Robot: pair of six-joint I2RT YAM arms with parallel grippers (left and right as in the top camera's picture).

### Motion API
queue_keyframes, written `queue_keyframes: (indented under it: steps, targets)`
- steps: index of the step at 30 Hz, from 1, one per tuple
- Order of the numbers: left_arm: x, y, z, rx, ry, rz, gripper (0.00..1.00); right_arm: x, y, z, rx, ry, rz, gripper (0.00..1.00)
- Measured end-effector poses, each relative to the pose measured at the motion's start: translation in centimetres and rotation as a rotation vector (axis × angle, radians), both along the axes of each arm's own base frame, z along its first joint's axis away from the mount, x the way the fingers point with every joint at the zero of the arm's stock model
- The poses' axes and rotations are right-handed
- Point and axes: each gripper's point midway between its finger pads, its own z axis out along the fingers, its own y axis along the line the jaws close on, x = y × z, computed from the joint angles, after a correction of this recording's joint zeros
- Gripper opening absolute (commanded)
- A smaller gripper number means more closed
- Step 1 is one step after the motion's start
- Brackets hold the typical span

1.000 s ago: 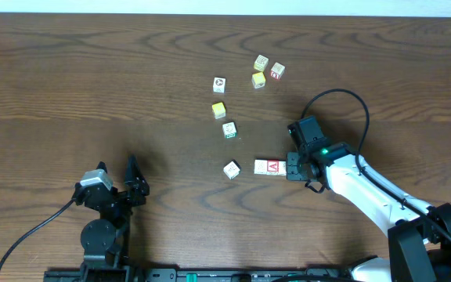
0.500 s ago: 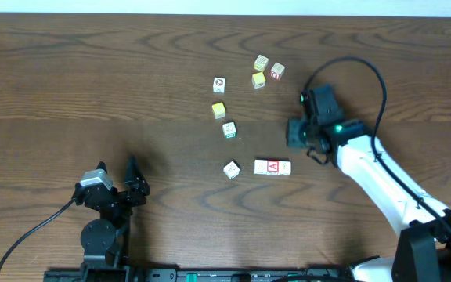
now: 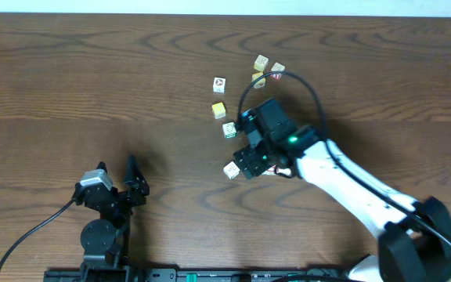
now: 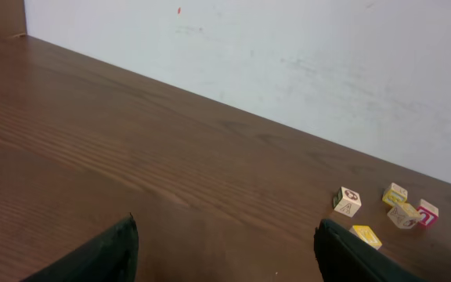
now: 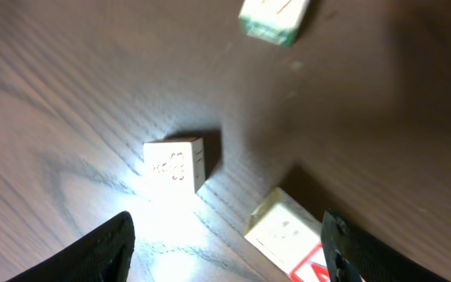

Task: Lift 5 blocks
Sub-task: 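Move the right gripper up-left to the white 3 block and grasp it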

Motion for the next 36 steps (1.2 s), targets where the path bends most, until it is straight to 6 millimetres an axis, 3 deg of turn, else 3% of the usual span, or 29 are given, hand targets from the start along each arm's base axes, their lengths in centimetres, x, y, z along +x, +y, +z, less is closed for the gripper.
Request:
queue_keyframes:
  steps: [6,14,26,36]
  targets:
    - [0.0,0.0,0.0,0.0,0.0,0.0,0.72,-1.7,1.1,-3.5,-0.073,0.066,0.079,0.72]
    - [0.0,0.0,0.0,0.0,0.0,0.0,0.73,-2.8,2.4,-5.8,-0.124,0.081,0.159,0.71]
    - [0.0,0.0,0.0,0.0,0.0,0.0,0.72,-2.3,2.4,-5.8,-0.135,0.053,0.166,0.67]
    - [0.0,0.0,0.0,0.0,0.0,0.0,0.73,-3.0,4.0,-5.6,-0.111,0.03,0.211,0.65]
